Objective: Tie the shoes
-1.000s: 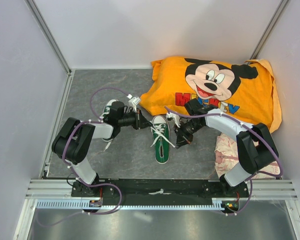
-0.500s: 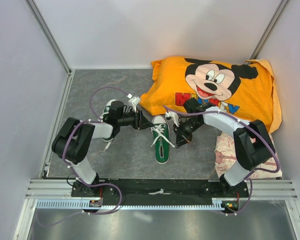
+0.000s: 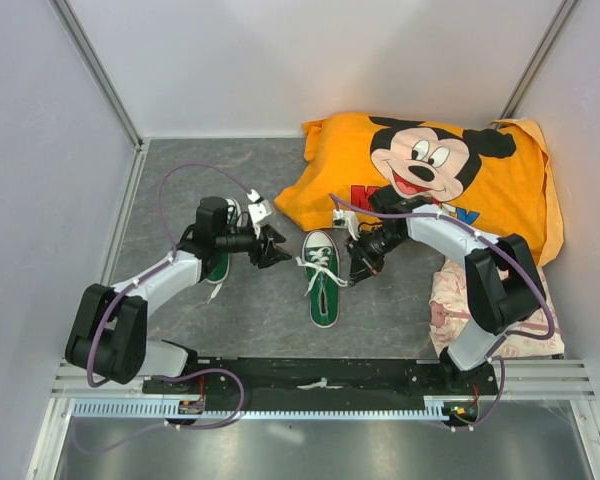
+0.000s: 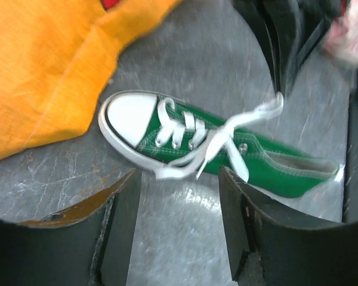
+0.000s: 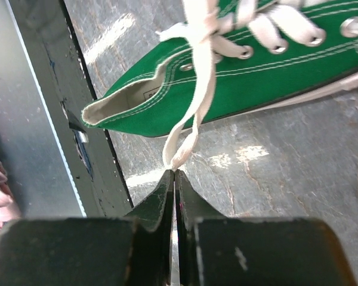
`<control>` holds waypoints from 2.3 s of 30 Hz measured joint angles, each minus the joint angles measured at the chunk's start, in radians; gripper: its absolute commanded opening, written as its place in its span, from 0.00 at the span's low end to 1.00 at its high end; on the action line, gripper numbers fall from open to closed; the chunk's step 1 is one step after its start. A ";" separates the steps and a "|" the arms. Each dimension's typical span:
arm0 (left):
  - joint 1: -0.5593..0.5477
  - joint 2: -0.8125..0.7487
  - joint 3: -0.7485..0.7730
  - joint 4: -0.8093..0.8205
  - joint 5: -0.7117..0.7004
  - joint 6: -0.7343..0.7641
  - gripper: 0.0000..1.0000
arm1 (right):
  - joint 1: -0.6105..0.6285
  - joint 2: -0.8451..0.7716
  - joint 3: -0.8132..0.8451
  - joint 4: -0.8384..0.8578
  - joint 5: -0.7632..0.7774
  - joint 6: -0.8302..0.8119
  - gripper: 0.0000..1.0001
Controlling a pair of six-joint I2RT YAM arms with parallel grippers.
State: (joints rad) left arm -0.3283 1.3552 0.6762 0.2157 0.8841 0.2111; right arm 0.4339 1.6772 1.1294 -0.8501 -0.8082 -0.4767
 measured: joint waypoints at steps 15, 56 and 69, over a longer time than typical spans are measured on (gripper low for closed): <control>-0.187 0.129 0.073 -0.197 -0.005 0.690 0.55 | -0.048 0.064 0.039 -0.001 -0.064 0.077 0.14; -0.142 0.027 0.011 -0.354 -0.097 0.928 0.02 | -0.091 0.216 0.224 -0.043 -0.100 0.091 0.44; -0.058 0.003 -0.015 -0.456 -0.096 1.074 0.01 | -0.080 0.278 0.308 0.077 -0.070 0.157 0.41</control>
State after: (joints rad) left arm -0.3859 1.3582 0.6609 -0.2401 0.7883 1.2850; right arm 0.3538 1.9549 1.4376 -0.7731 -0.8783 -0.3199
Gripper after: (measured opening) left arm 0.023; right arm 0.412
